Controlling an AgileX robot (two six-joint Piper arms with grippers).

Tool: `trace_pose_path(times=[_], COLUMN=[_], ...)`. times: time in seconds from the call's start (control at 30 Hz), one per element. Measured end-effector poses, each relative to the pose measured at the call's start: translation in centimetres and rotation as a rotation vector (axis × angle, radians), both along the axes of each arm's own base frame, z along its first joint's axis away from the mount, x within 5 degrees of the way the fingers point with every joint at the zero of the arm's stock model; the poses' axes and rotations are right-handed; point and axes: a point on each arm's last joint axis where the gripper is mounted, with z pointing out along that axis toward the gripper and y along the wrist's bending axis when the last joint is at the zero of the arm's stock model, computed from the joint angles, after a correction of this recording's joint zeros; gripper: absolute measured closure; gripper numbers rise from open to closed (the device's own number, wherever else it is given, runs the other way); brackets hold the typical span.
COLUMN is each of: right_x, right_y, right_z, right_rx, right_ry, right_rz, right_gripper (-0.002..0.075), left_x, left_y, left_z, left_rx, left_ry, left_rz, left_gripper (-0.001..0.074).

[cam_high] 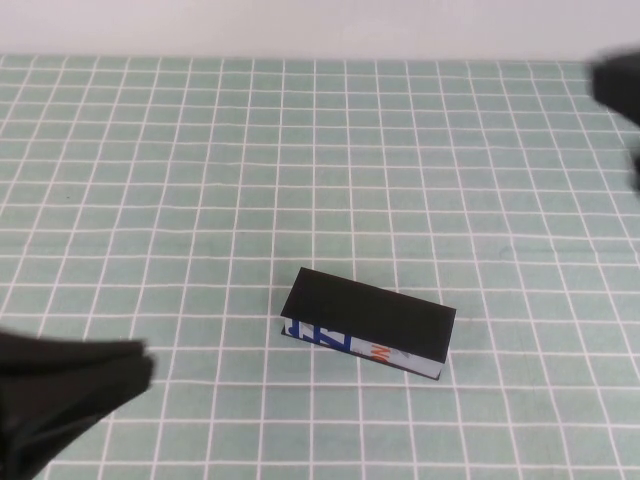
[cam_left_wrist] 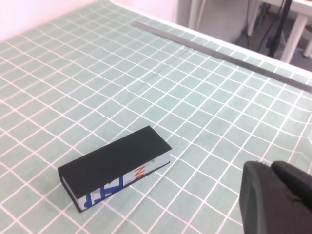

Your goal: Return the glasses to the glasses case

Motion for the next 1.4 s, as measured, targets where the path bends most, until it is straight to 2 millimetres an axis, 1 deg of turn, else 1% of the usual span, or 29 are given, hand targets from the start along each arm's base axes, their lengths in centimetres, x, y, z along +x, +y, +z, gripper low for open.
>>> trace_pose_path(times=[0.17,0.23,0.3,0.43,0.57,0.7,0.8,1.4], right_x=[-4.1,-5.3,-6.1,-7.1,-7.6,-7.7,-7.7,-7.7], right_y=[-2.5,-3.2,-3.7,-4.3,-4.7,-4.8,-4.8,-4.8], right_z=[-4.2,-6.2,-8.2,-12.7,-16.1,-18.6,-19.4,-19.3], right_rx=[0.063,0.062,0.056,0.035,0.039,0.02,0.017,0.02], right_ry=[-0.03,-0.032,-0.026,-0.017,-0.028,-0.005,-0.001,-0.006], right_rz=[-0.049,-0.057,-0.062,-0.069,-0.075,-0.077,-0.079,-0.079], right_gripper=[0.0739,0.0739,0.0739,0.0739,0.0739,0.0739,0.0739,0.0739], left_x=[-2.5,-3.2,-3.5,-3.7,-3.7,-3.7,-3.7,-3.6], left_y=[1.4,1.6,1.7,1.8,1.8,1.8,1.8,1.8], left_z=[0.3,0.2,0.1,0.0,0.0,0.0,0.0,0.0], left_rx=[-0.023,-0.023,-0.019,-0.009,-0.011,-0.012,-0.013,-0.009], left_ry=[0.002,0.018,0.031,0.043,0.045,0.044,0.043,0.037], left_rz=[0.023,0.016,0.008,0.002,0.003,0.004,0.005,0.006], left_gripper=[0.0737,0.0737,0.0737,0.0737,0.0737,0.0737,0.0737,0.0737])
